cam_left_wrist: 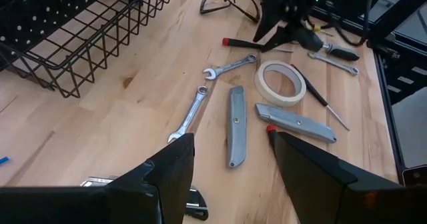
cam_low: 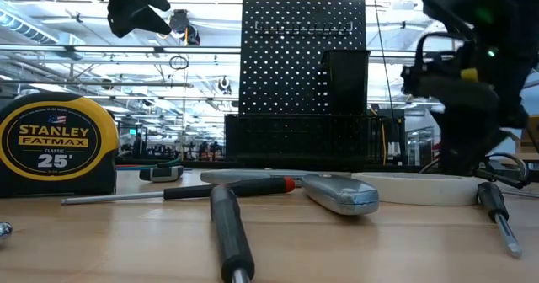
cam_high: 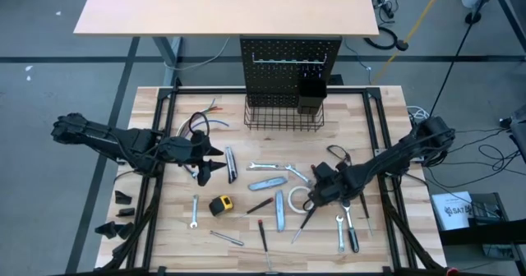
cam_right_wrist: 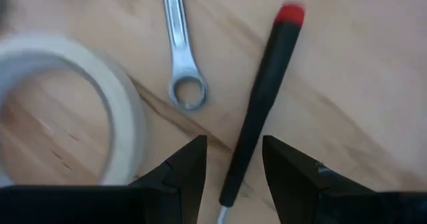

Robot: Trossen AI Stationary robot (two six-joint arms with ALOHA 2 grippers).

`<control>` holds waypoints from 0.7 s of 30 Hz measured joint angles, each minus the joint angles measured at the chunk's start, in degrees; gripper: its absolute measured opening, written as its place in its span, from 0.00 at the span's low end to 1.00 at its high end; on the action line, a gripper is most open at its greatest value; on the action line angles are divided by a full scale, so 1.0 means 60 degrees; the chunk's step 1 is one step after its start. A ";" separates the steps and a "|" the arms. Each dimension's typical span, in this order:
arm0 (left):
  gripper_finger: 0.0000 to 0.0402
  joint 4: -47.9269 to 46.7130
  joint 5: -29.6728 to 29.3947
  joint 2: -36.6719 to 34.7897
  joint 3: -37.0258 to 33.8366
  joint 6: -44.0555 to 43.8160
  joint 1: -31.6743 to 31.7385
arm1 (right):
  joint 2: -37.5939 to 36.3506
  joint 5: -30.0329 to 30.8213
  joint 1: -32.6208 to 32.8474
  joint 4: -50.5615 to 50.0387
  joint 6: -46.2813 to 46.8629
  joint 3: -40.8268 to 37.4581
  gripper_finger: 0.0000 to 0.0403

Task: Hang tools onto peg board
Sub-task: Hang the nut driver onto the pegboard

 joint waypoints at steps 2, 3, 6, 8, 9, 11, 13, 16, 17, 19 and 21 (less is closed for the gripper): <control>0.53 -0.0001 0.0001 0.0000 0.0000 -0.0004 0.0000 | 0.0281 -0.0110 0.0052 0.0030 0.0014 0.0020 0.35; 0.53 -0.0003 0.0004 0.0000 0.0000 -0.0004 0.0000 | 0.0383 -0.0133 0.0063 0.0080 0.0011 0.0030 0.35; 0.53 -0.0003 0.0004 0.0000 0.0000 -0.0004 0.0000 | 0.0684 -0.0185 0.0104 0.0276 -0.0017 0.0044 0.32; 0.53 0.0007 0.0004 0.0000 0.0000 -0.0007 0.0000 | 0.0819 -0.0241 0.0121 0.0350 -0.0031 0.0054 0.27; 0.53 0.0007 0.0004 0.0000 0.0000 -0.0007 0.0000 | 0.0846 -0.0261 0.0121 0.0402 -0.0048 0.0058 0.23; 0.53 0.0007 0.0007 0.0000 0.0000 -0.0011 0.0000 | 0.0888 -0.0292 0.0164 0.0504 -0.0046 0.0062 0.14; 0.53 0.0013 0.0042 0.0000 0.0000 -0.0011 0.0000 | 0.0872 -0.0329 0.0172 0.0530 -0.0062 0.0060 0.06; 0.53 0.0030 0.0066 0.0000 0.0000 -0.0011 0.0000 | 0.0570 -0.0522 0.0131 0.0530 -0.0042 0.0018 0.05; 0.53 0.0057 0.0066 0.0000 0.0000 -0.0011 0.0000 | 0.0389 -0.0549 0.0090 0.0500 -0.0020 0.0002 0.05; 0.53 0.0250 0.0069 -0.0013 0.0000 -0.0004 0.0000 | 0.0014 -0.0667 0.0003 0.0246 -0.0017 -0.0027 0.04; 0.53 0.0521 0.0069 -0.0033 0.0000 0.0038 0.0000 | -0.0460 -0.0832 -0.0074 -0.0095 -0.0013 -0.0051 0.04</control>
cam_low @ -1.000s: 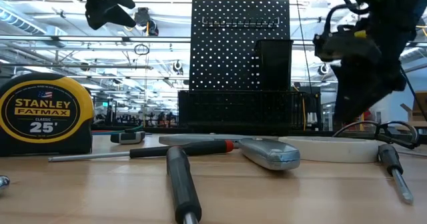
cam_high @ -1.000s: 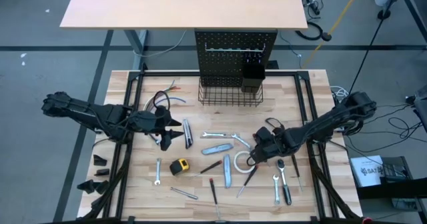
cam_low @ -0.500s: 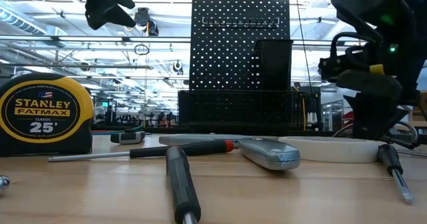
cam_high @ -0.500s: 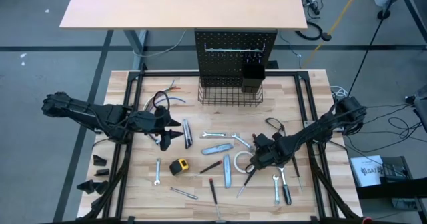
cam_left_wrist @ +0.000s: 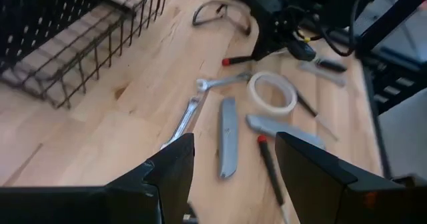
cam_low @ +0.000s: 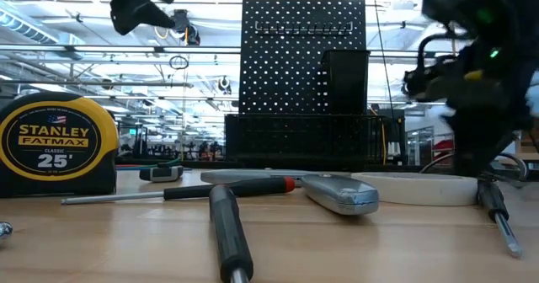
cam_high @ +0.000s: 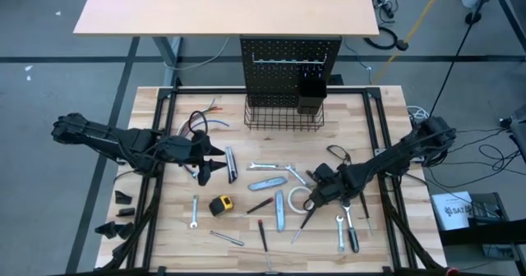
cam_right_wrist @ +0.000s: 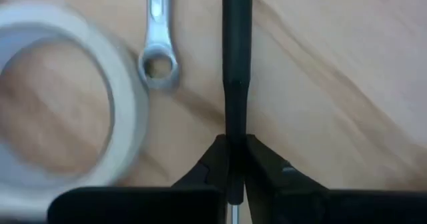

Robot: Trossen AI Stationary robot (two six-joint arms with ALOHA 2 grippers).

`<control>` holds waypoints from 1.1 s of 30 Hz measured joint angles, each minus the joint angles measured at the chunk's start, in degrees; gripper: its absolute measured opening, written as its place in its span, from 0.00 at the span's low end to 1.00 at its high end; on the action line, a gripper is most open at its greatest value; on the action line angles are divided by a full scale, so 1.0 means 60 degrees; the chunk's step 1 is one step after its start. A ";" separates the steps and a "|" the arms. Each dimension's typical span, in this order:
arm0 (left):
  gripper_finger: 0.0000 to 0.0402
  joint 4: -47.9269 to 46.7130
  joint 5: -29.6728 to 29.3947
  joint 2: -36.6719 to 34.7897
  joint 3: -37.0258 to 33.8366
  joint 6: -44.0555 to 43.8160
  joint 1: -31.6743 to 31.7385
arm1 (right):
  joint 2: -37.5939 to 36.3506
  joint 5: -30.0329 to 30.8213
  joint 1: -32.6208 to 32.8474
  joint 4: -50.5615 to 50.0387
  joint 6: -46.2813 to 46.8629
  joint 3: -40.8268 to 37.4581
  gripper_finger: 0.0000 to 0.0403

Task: Hang tools onto peg board
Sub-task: Hang the nut driver onto the pegboard

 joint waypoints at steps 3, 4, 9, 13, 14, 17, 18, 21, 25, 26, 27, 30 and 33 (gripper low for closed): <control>0.53 0.0422 0.0007 -0.0026 0.0000 0.0038 -0.0007 | -0.0642 0.0153 -0.0030 -0.0004 0.0001 0.0024 0.04; 0.53 0.0647 0.0010 -0.0034 0.0000 0.0038 -0.0007 | -0.0848 0.0217 -0.0030 -0.0030 0.0001 0.0022 0.04; 0.53 0.1922 0.0316 -0.0069 0.0000 0.0126 -0.0007 | -0.1858 0.0991 -0.0023 0.0142 -0.0269 0.0278 0.04; 0.53 0.3142 0.0449 -0.0069 0.0000 0.0309 -0.0007 | -0.2540 0.1998 -0.0029 0.0795 -0.1512 0.0804 0.04; 0.53 0.3493 0.0451 -0.0069 0.0000 0.0407 -0.0001 | -0.2664 0.2242 -0.0042 0.1028 -0.1974 0.0987 0.04; 0.53 0.4542 0.0448 -0.0069 0.0000 0.0569 0.0000 | -0.2872 0.2632 -0.0168 0.1720 -0.3463 0.1579 0.04; 0.53 0.4904 0.0448 -0.0069 0.0000 0.0639 0.0000 | -0.2891 0.2668 -0.0223 0.1900 -0.3952 0.1800 0.04; 0.53 0.5922 0.0444 -0.0069 0.0000 0.0983 0.0000 | -0.2891 0.2718 -0.0436 0.2406 -0.5414 0.2466 0.04; 0.53 0.6805 0.0188 -0.0068 0.0005 0.1266 0.0000 | -0.2830 0.2716 -0.0765 0.2985 -0.7304 0.3327 0.04; 0.53 0.6891 0.0106 -0.0052 0.0025 0.1303 0.0000 | -0.2792 0.2692 -0.0866 0.3073 -0.7751 0.3548 0.04; 0.53 0.6922 -0.0014 -0.0006 0.0093 0.1325 0.0000 | -0.2758 0.2694 -0.0964 0.3206 -0.8171 0.3750 0.04; 0.53 0.6877 -0.0083 0.0243 0.0429 0.1606 -0.0005 | -0.2622 0.2522 -0.1257 0.3723 -0.9305 0.4209 0.04; 0.53 0.6565 -0.0084 0.0515 0.1081 0.2080 -0.0007 | -0.2443 0.1954 -0.1568 0.4136 -1.0082 0.4641 0.04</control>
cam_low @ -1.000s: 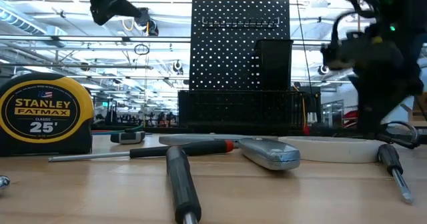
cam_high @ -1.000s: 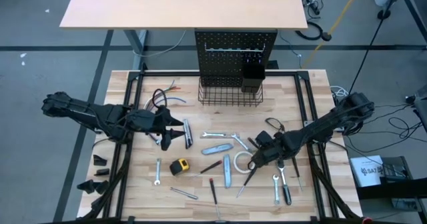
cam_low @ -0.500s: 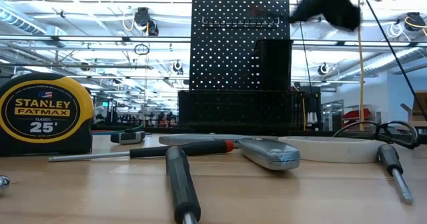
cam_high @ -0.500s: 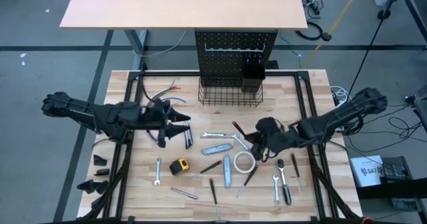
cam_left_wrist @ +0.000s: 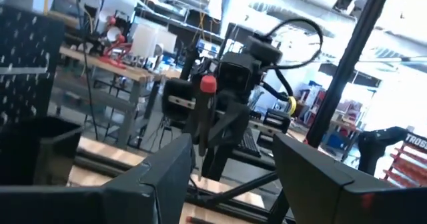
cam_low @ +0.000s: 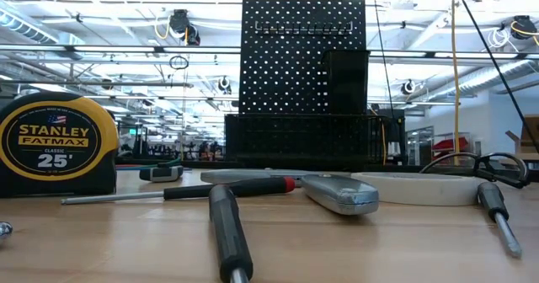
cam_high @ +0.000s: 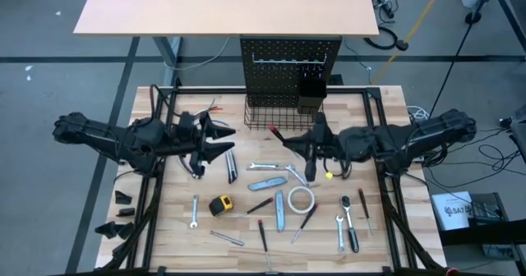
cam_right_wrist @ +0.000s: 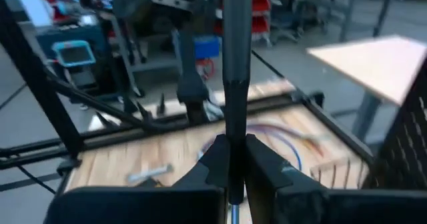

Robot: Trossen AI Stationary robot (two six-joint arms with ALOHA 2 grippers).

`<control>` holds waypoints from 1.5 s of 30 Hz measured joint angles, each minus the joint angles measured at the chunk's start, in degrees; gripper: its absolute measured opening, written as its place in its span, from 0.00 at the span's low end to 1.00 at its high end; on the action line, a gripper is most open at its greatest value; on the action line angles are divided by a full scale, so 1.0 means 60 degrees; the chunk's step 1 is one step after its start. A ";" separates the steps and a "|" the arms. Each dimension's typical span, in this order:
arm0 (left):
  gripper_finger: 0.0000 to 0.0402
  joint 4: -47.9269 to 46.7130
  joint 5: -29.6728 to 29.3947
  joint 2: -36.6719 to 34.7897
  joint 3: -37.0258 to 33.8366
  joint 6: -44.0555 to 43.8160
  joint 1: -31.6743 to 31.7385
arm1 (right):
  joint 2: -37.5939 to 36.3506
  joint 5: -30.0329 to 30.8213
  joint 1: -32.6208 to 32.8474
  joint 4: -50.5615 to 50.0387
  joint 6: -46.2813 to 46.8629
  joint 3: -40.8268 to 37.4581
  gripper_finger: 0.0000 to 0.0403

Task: Hang tools onto peg board
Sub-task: Hang the nut driver onto the pegboard

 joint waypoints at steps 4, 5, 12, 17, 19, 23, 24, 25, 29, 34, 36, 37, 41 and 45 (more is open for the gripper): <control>0.53 -0.1873 -0.0259 0.0306 0.1312 0.0387 0.0000 | 0.0223 -0.0572 -0.0329 0.0366 -0.0656 0.0458 0.04; 0.53 -0.2316 -0.0368 0.0411 0.1653 0.0470 0.0000 | 0.0299 -0.0719 -0.0391 0.0427 -0.0777 0.0549 0.04; 0.53 -0.3429 -0.0532 0.1337 0.3221 0.1255 0.0008 | 0.0680 -0.1658 -0.0807 0.1653 -0.1573 0.0688 0.04; 0.53 -0.3166 -0.0154 0.2003 0.3379 0.1171 0.0174 | 0.0913 -0.2320 -0.1041 0.2229 -0.1787 0.0692 0.04; 0.53 -0.2965 0.0065 0.2228 0.3381 0.1043 0.0276 | 0.1014 -0.2352 -0.1080 0.2267 -0.1842 0.0703 0.04; 0.53 -0.2734 0.0030 0.2473 0.3381 0.0907 0.0427 | 0.1190 -0.2574 -0.1082 0.2288 -0.1903 0.0703 0.04; 0.53 -0.2629 0.0031 0.2483 0.3381 0.0902 0.0465 | 0.1229 -0.2570 -0.1081 0.2307 -0.1900 0.0703 0.04; 0.53 -0.2542 0.0031 0.2482 0.3381 0.0904 0.0498 | 0.1243 -0.2574 -0.1078 0.2313 -0.1900 0.0703 0.04; 0.53 -0.2271 0.0004 0.2484 0.3381 0.0956 0.0558 | 0.1313 -0.2570 -0.1081 0.2303 -0.1897 0.0703 0.04; 0.53 -0.1881 -0.0001 0.2480 0.3381 0.1135 0.0634 | 0.1378 -0.2532 -0.1078 0.2477 -0.1923 0.0703 0.04; 0.53 -0.1779 -0.0007 0.2483 0.3381 0.1154 0.0634 | 0.1381 -0.2523 -0.1078 0.2538 -0.1943 0.0703 0.04; 0.53 -0.1745 -0.0012 0.2483 0.3381 0.1168 0.0634 | 0.1381 -0.2512 -0.1078 0.2555 -0.1950 0.0703 0.04; 0.51 -0.1635 -0.0028 0.2483 0.3381 0.1208 0.0634 | 0.1381 -0.2508 -0.1093 0.2575 -0.2002 0.0703 0.04; 0.35 -0.1624 0.0049 0.2483 0.3381 0.1315 0.0630 | 0.1381 -0.2489 -0.1100 0.2586 -0.2027 0.0703 0.04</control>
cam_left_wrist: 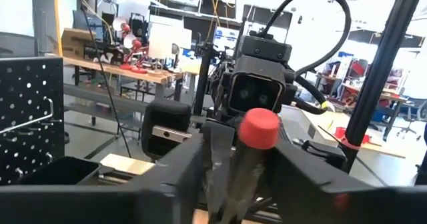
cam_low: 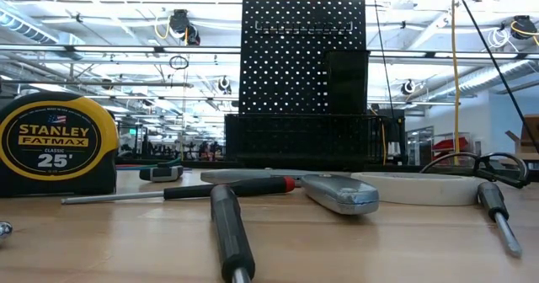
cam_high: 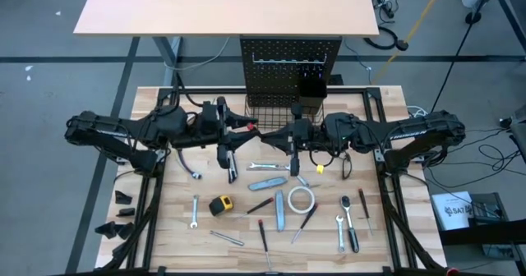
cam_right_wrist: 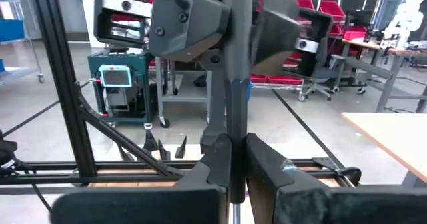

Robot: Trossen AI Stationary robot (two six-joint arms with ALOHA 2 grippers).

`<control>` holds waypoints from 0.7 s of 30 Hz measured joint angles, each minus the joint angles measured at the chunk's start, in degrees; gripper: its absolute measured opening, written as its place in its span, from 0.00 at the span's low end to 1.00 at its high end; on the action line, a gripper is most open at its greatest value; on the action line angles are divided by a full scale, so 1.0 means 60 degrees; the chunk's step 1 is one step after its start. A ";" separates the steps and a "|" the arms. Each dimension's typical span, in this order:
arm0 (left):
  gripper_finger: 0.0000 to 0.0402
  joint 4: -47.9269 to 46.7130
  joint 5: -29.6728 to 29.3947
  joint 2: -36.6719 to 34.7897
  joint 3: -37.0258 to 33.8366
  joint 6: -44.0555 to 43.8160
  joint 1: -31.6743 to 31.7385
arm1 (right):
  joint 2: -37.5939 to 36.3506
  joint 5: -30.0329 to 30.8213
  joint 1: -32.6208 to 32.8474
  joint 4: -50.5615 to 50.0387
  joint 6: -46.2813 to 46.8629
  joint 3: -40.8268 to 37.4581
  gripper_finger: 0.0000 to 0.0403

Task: Hang tools onto peg board
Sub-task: Hang the nut driver onto the pegboard

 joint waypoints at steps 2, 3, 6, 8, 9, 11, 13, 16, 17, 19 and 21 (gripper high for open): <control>0.23 0.0014 0.0039 0.0000 0.0000 0.0137 -0.0007 | -0.0001 0.0073 -0.0007 0.0004 0.0000 0.0000 0.04; 0.16 0.0017 0.0025 0.0000 0.0000 0.0235 -0.0007 | 0.0000 0.0071 -0.0005 0.0007 0.0026 0.0000 0.04; 0.10 0.0068 0.0024 -0.0004 0.0000 0.0411 -0.0007 | -0.0004 0.0073 -0.0017 0.0051 0.0053 0.0000 0.05; 0.10 0.0063 0.0028 -0.0004 0.0000 0.0411 -0.0006 | -0.0004 0.0087 -0.0044 0.0047 0.0070 0.0000 0.07; 0.10 0.0057 0.0024 -0.0004 0.0000 0.0398 -0.0004 | -0.0004 0.0097 -0.0047 0.0044 0.0087 0.0000 0.09; 0.10 0.0061 0.0032 -0.0004 0.0000 0.0361 -0.0004 | -0.0004 0.0199 -0.0047 0.0044 0.0061 0.0000 0.13; 0.10 -0.0003 0.0017 -0.0041 0.0000 0.0336 -0.0004 | -0.0004 0.0219 -0.0047 0.0055 0.0051 0.0000 0.16; 0.10 -0.0024 -0.0023 -0.0122 0.0000 0.0326 -0.0007 | -0.0004 0.0240 -0.0047 0.0054 0.0051 0.0000 0.20; 0.10 -0.0056 -0.0043 -0.0162 0.0000 0.0324 -0.0007 | -0.0004 0.0244 -0.0047 0.0047 0.0051 0.0000 0.21; 0.10 -0.0024 -0.0089 -0.0230 0.0000 0.0326 -0.0004 | -0.0004 0.0264 -0.0047 0.0051 0.0058 0.0000 0.23; 0.10 -0.0073 -0.0155 -0.0281 0.0000 0.0322 -0.0004 | -0.0004 0.0371 -0.0047 0.0047 0.0105 0.0000 0.25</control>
